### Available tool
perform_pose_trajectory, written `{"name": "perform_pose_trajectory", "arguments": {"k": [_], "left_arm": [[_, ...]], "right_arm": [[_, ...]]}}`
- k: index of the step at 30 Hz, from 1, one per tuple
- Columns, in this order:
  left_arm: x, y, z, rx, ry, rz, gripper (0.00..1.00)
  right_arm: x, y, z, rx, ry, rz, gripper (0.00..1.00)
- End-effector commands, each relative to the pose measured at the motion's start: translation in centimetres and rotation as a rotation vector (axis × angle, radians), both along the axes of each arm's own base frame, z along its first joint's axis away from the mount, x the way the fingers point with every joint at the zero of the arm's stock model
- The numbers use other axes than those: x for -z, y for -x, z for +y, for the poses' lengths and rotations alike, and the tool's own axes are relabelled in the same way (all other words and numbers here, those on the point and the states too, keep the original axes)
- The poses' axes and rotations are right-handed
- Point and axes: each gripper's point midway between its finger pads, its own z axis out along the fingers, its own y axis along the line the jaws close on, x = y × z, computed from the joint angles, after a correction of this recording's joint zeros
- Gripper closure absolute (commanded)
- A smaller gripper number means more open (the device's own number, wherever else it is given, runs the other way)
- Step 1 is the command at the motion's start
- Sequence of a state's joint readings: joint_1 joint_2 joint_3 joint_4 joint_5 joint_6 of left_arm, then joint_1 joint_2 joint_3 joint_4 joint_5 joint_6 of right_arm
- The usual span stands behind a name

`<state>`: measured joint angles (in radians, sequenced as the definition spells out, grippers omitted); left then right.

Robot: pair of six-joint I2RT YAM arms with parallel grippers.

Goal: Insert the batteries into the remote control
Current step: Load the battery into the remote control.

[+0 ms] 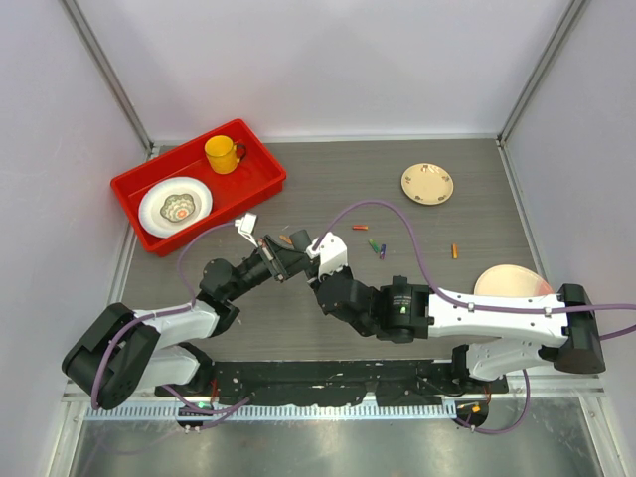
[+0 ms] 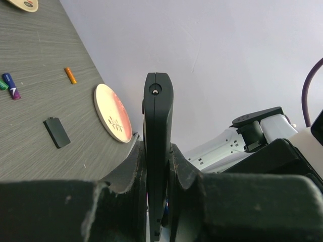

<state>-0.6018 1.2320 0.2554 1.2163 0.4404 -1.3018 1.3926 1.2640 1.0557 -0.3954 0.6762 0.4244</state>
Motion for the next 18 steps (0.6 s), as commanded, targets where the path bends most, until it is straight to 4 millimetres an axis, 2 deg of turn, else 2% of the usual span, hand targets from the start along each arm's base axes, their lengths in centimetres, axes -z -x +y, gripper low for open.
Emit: {"name": "perform_pose_trajectory", "arguments": {"k": [1,18], "left_arm": [[-5.7,0.5,0.9,-0.034,0.155,-0.161,0.99],[-5.2,0.5,0.8,-0.026,0.150,-0.155,1.00]], "right_arm": [[-0.2,1.0,1.0,-0.021,-0.022,0.048,0.85],[-2.0,0.4,1.0,0.015,-0.042,0.030,0.76]]}}
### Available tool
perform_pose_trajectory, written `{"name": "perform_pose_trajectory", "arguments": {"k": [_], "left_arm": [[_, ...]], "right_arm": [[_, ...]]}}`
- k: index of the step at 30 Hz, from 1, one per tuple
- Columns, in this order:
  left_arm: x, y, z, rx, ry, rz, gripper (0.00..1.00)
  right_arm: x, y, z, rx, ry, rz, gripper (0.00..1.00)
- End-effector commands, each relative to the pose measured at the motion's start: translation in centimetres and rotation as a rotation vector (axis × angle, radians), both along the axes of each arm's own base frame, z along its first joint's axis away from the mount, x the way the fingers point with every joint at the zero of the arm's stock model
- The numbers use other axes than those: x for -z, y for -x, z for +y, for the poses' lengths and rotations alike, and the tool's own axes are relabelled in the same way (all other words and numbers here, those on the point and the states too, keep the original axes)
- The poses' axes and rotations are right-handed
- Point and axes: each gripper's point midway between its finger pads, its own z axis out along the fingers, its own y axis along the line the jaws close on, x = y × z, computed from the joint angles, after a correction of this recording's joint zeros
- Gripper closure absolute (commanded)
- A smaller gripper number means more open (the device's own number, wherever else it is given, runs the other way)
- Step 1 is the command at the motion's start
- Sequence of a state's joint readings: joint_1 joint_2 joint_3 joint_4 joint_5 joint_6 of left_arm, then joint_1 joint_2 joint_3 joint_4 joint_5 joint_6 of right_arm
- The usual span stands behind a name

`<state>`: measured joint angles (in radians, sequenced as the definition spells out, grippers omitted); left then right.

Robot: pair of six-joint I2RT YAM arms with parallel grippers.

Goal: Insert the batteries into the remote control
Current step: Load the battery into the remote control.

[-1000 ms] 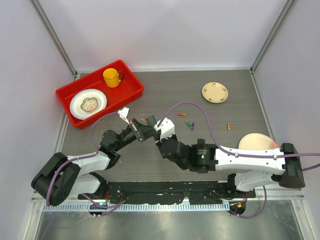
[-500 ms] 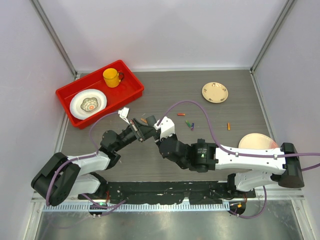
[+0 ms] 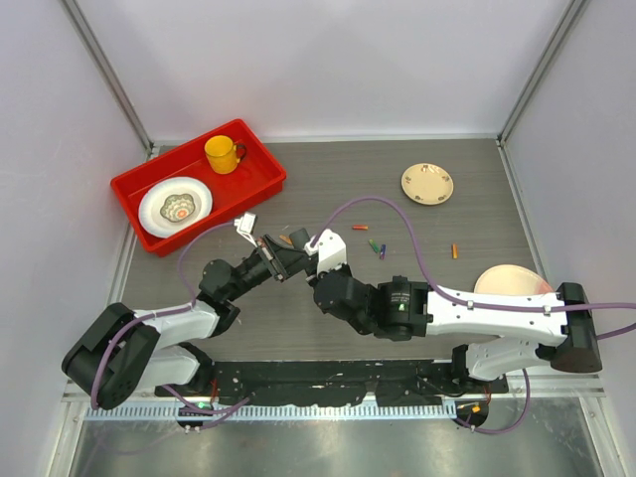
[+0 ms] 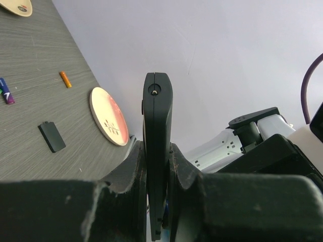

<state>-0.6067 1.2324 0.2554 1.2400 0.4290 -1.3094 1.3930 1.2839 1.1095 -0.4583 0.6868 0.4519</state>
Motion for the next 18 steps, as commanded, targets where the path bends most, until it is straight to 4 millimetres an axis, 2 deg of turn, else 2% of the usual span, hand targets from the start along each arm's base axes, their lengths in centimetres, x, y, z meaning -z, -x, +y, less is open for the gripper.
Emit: {"name": "perform_pose_trajectory", "arguments": {"k": [1,18], "left_arm": [[-4.7,0.5,0.8,-0.024,0.131,-0.145,1.00],[-4.2,0.4,0.7,-0.025,0.124,-0.137,1.00]], "right_arm": [[-1.4,0.5,1.0,-0.006,-0.051,0.016,0.75],[-3.0,0.3,1.2,0.005,-0.074,0.008,0.68]]}}
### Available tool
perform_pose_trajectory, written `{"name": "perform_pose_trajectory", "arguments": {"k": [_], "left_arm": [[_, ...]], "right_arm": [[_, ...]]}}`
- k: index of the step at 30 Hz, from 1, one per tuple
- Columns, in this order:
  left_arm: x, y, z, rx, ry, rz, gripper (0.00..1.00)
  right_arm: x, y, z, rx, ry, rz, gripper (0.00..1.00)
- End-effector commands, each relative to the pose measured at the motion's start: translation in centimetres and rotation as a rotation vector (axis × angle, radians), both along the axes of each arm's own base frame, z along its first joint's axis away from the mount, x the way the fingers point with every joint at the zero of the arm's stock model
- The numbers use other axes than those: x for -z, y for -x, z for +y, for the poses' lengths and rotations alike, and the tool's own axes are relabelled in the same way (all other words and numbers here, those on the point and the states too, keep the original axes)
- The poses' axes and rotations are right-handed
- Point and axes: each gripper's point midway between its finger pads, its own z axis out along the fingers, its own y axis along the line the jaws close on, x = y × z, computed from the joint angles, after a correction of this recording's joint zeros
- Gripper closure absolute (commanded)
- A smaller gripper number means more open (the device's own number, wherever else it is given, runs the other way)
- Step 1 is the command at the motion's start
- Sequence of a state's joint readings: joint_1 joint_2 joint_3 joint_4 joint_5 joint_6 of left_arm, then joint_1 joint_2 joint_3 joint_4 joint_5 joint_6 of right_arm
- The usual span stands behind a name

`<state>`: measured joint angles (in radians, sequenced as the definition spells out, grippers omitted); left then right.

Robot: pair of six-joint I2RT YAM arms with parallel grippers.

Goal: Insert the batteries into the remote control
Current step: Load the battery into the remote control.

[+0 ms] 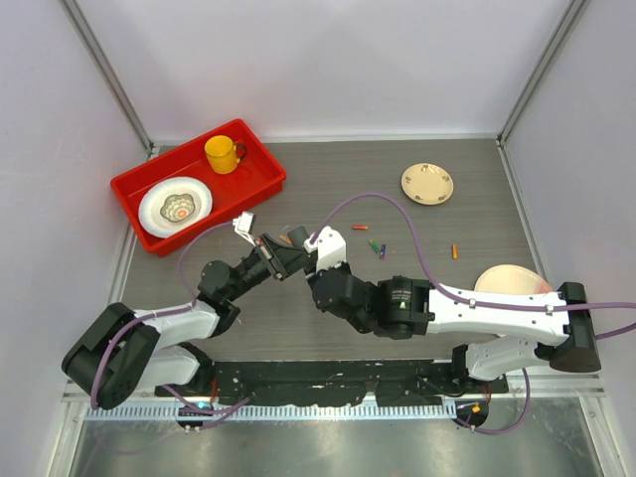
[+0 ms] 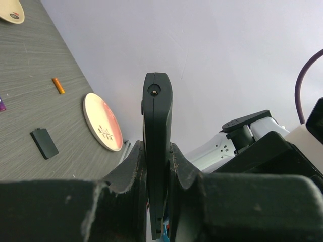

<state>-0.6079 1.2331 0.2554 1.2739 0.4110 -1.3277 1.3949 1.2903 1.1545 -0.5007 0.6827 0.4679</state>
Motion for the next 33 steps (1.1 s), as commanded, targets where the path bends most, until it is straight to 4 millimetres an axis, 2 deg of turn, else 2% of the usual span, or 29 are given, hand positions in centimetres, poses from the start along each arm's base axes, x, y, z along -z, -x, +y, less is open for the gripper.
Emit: {"name": "perform_pose_trajectory", "arguments": {"k": [1,8,20,24,33], "left_arm": [[-3.5,0.5,0.6,-0.014,0.093,-0.129,1.00],[-3.2,0.5,0.5,-0.013,0.086,-0.125,1.00],[-3.3,0.4,0.4,-0.011,0.087,-0.125,1.00],[-3.2,0.4,0.4,-0.011,0.084,-0.124,1.00],[-3.1,0.3,0.4,-0.011,0.084,-0.124,1.00]], "right_arm": [[-2.2,0.1,1.0,0.005,-0.063,-0.005,0.68],[-2.9,-0.3,0.6,0.031,-0.064,-0.022,0.65],[-2.9,-0.4,0.1,0.045,-0.057,-0.025,0.64],[-3.7,-0.4,0.1,0.043,-0.085,-0.029,0.63],[-6.4,0.0,0.2,0.018,-0.173,-0.028,0.51]]}}
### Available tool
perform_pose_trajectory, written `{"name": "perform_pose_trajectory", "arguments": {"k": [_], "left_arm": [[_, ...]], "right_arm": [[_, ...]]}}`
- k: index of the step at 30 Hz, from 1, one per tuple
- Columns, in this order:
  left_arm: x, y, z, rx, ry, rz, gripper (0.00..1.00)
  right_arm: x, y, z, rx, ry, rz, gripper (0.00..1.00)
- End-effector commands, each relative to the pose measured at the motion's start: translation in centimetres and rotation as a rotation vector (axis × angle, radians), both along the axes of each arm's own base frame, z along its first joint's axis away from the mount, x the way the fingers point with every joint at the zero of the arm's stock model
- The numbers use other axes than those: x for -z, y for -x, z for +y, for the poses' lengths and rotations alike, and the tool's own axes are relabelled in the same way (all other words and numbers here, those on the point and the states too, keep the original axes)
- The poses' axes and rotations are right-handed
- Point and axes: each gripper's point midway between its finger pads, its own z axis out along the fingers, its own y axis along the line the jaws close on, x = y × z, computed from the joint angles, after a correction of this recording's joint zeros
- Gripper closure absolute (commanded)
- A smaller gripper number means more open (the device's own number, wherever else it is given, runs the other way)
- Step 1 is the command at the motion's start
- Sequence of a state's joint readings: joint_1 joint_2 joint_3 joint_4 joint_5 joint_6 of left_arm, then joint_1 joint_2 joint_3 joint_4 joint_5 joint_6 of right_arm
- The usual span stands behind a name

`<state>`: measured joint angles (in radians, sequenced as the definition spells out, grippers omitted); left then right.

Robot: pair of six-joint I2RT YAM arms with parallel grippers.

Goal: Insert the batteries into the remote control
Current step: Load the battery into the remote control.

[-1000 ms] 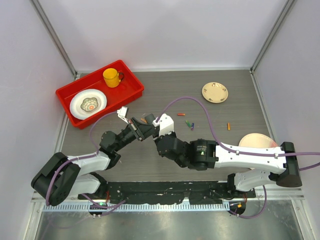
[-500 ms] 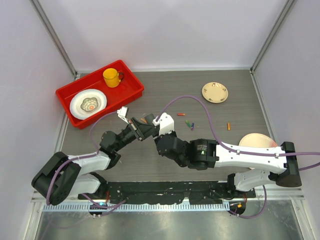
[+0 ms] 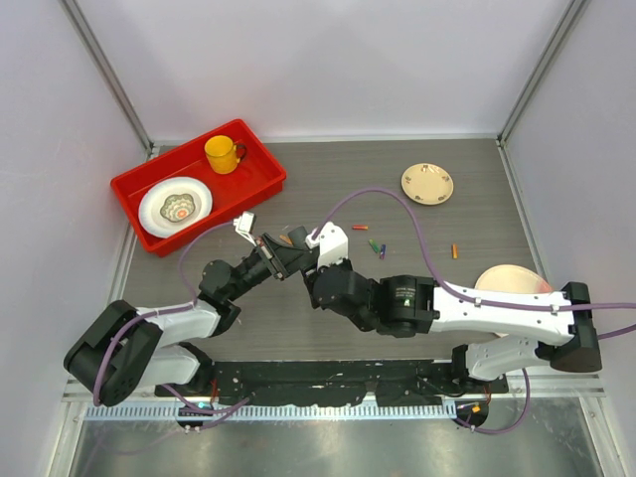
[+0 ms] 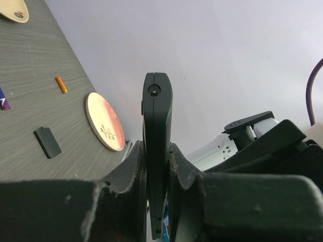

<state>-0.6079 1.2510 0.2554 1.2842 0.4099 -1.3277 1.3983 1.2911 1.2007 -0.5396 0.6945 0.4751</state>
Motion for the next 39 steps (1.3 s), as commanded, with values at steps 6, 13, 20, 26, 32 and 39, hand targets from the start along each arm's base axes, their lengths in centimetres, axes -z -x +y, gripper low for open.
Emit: {"name": "perform_pose_trajectory", "arguments": {"k": [6,13,20,26,32,39], "left_arm": [[-4.1,0.7,0.6,-0.008,0.110,-0.144,0.99],[-5.3,1.3,0.6,0.030,0.162,-0.167,1.00],[-6.3,1.8,0.4,0.059,0.173,-0.198,1.00],[-7.4,2.2,0.4,0.078,0.187,-0.228,1.00],[-8.1,2.5,0.4,0.086,0.196,-0.246,1.00],[-8.5,2.5,0.4,0.091,0.202,-0.251,1.00]], "right_arm": [[-7.6,-1.0,-2.2,0.020,-0.293,0.004,0.44],[-7.1,-1.9,-4.7,-0.080,-0.522,0.111,0.32],[-5.6,-0.7,-4.0,-0.217,-0.623,0.269,0.24],[-4.7,-0.6,-3.2,-0.294,-0.736,0.375,0.24],[-4.0,-0.7,-2.7,-0.328,-0.782,0.421,0.23],[-2.6,-0.8,-2.1,-0.335,-0.780,0.477,0.23]]}}
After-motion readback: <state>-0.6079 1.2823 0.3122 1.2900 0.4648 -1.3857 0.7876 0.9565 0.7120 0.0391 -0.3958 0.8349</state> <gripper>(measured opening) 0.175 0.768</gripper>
